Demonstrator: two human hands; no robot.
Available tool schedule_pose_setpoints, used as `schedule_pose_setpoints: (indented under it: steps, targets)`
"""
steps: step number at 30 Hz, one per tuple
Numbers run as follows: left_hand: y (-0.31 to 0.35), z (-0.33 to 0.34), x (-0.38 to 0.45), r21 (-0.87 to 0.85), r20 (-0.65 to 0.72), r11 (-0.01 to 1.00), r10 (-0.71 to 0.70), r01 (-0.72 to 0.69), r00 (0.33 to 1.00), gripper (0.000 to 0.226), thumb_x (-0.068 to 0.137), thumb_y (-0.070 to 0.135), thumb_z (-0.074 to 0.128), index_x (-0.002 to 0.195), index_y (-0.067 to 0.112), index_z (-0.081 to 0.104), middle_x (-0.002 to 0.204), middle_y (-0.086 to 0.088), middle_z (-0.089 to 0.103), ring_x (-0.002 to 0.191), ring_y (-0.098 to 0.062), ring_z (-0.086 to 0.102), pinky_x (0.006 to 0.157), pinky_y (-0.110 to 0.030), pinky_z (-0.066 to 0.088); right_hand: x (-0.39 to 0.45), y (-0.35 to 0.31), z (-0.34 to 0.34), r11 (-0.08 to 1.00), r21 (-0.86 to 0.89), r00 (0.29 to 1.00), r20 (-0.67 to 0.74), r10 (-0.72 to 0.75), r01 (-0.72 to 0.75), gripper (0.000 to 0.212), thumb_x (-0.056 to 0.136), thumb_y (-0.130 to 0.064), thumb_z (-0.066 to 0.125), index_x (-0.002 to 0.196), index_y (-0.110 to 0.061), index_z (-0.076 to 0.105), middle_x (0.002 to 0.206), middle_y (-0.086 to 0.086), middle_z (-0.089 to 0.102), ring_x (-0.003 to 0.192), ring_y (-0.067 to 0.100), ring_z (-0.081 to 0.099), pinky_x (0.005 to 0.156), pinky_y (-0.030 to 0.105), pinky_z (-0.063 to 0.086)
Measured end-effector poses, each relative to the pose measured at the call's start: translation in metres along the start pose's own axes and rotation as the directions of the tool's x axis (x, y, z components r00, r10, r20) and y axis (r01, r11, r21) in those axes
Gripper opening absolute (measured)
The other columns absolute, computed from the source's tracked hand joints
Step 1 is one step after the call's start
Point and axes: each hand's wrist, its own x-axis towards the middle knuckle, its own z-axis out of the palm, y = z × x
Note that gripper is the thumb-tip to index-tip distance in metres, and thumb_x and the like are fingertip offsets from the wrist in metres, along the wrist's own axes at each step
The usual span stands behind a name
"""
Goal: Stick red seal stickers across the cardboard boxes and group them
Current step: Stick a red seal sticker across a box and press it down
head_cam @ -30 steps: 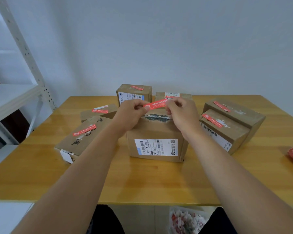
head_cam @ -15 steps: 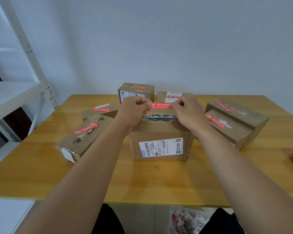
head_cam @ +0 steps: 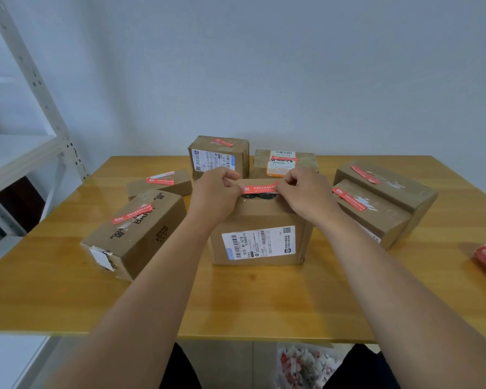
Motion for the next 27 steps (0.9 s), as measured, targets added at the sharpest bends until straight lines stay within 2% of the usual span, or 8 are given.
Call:
schedule_pose_setpoints:
  steps: [4, 10, 19, 24, 27]
  targets:
    - [-0.001, 0.0, -0.001, 0.005, -0.008, 1.0, -0.009, 0.009, 1.0, 0.026, 0.091, 0.021, 0.067, 0.116, 0.019, 0.062, 0.08, 0.008, 0.062, 0.08, -0.006, 0.059, 0.064, -0.021, 0.046, 0.001, 0.002, 0.002, 1.0, -0.016, 1.0, -0.019, 0.001, -0.001, 0.021, 0.092, -0.026, 0.059, 0.08, -0.01, 0.065, 0.071, -0.007, 0.057, 0.063, 0.004, 0.047, 0.051, 0.02, 0.027]
    - [-0.004, 0.003, -0.005, 0.057, -0.037, 0.998, 0.021, -0.019, 0.999, 0.026, 0.091, 0.021, 0.067, 0.115, 0.022, 0.059, 0.079, 0.008, 0.062, 0.077, -0.005, 0.058, 0.061, -0.02, 0.041, -0.003, 0.003, 0.006, 0.999, -0.031, 0.999, -0.038, -0.027, 0.025, 0.018, 0.091, -0.025, 0.062, 0.082, -0.01, 0.065, 0.083, -0.002, 0.064, 0.067, 0.003, 0.049, 0.053, 0.02, 0.03]
    - [-0.006, 0.006, -0.003, 0.125, -0.008, 0.991, 0.049, -0.048, 0.999, 0.012, 0.091, 0.019, 0.064, 0.099, 0.027, 0.062, 0.081, 0.01, 0.065, 0.08, -0.006, 0.061, 0.062, -0.021, 0.045, -0.004, 0.005, 0.009, 0.995, -0.075, 0.997, -0.038, -0.068, 0.065, 0.02, 0.092, -0.026, 0.061, 0.075, -0.016, 0.057, 0.075, -0.008, 0.056, 0.068, 0.004, 0.047, 0.053, 0.022, 0.029]
    - [-0.006, 0.007, -0.003, 0.151, -0.007, 0.987, 0.055, -0.053, 0.998, 0.01, 0.09, 0.02, 0.065, 0.092, 0.03, 0.062, 0.082, 0.01, 0.066, 0.083, -0.007, 0.062, 0.072, -0.027, 0.052, -0.002, 0.008, 0.012, 0.992, -0.094, 0.995, -0.05, -0.088, 0.082, 0.02, 0.09, -0.027, 0.062, 0.075, -0.013, 0.06, 0.075, -0.007, 0.056, 0.068, 0.004, 0.047, 0.053, 0.023, 0.031]
    - [-0.005, 0.007, -0.003, 0.149, 0.007, 0.987, 0.051, -0.051, 0.999, 0.01, 0.09, 0.02, 0.066, 0.092, 0.029, 0.061, 0.084, 0.008, 0.066, 0.084, -0.008, 0.062, 0.07, -0.025, 0.05, -0.003, 0.007, 0.011, 0.991, -0.101, 0.995, -0.047, -0.091, 0.086, 0.019, 0.09, -0.026, 0.062, 0.076, -0.013, 0.061, 0.075, -0.009, 0.055, 0.068, 0.003, 0.047, 0.053, 0.023, 0.03]
